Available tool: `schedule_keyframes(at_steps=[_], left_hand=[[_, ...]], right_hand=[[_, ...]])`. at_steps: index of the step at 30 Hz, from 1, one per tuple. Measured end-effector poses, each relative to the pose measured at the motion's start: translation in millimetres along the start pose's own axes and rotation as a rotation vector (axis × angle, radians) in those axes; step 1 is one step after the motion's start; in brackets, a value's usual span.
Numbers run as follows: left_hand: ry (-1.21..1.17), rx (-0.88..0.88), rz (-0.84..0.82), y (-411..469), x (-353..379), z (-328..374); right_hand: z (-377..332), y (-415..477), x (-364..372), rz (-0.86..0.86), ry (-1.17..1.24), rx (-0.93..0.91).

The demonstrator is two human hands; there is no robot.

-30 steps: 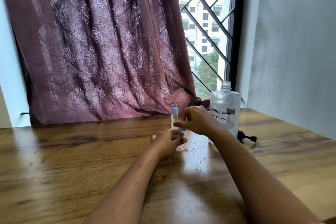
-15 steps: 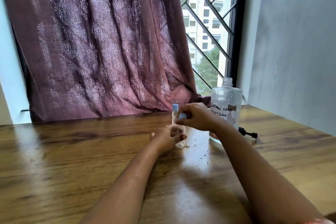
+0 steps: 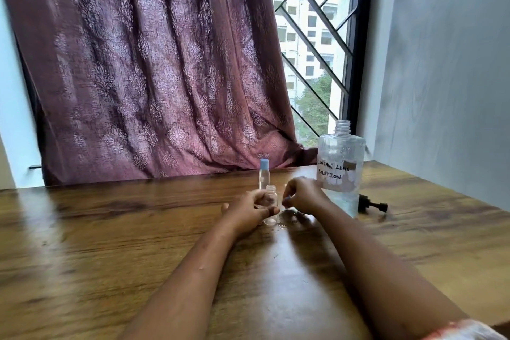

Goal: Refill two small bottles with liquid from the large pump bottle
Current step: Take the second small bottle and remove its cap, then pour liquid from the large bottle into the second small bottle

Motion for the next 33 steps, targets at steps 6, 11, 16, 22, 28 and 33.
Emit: schedule_keyframes(at_steps=[6,11,16,22,28,33], left_hand=[[0.068,0.038,0.014,2.4,-5.9,4.7],[0.090,0.034,0.030,1.2,-4.9,8.3],[0.163,-0.005,0.055,-1.8,-6.3,12.1],[0.228,-0.043,0.082,-5.5,-9.1,15.7],[0.226,-0.027,0.124,-5.0,-12.0,19.3],[0.219,-0.033,0.135,-6.0,-13.8,20.4]], right_hand=[[0.3,-5.4,-6.0,0.023,-0.010,0.010],[-36.7,-61.0,-94.3,0.556,0.380,-0.300],[-8.7,-126.4,-152.1,1.201,0.282,-0.231],[60.1,-50.3,-100.3,0.488,0.487,0.133],[55.8,-52.5,-98.1,0.540,0.464,0.075],[22.7,-58.0,-88.7,0.533,0.159,-0.061]])
Point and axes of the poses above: each hand's wrist, its own y-axis towards the middle knuckle, its own x-axis out of the palm, z = x × y, the point moved 9 cm from there along y, towards the middle knuckle, and after that the axes turned 9 degrees about x, right-handed, at the moved point
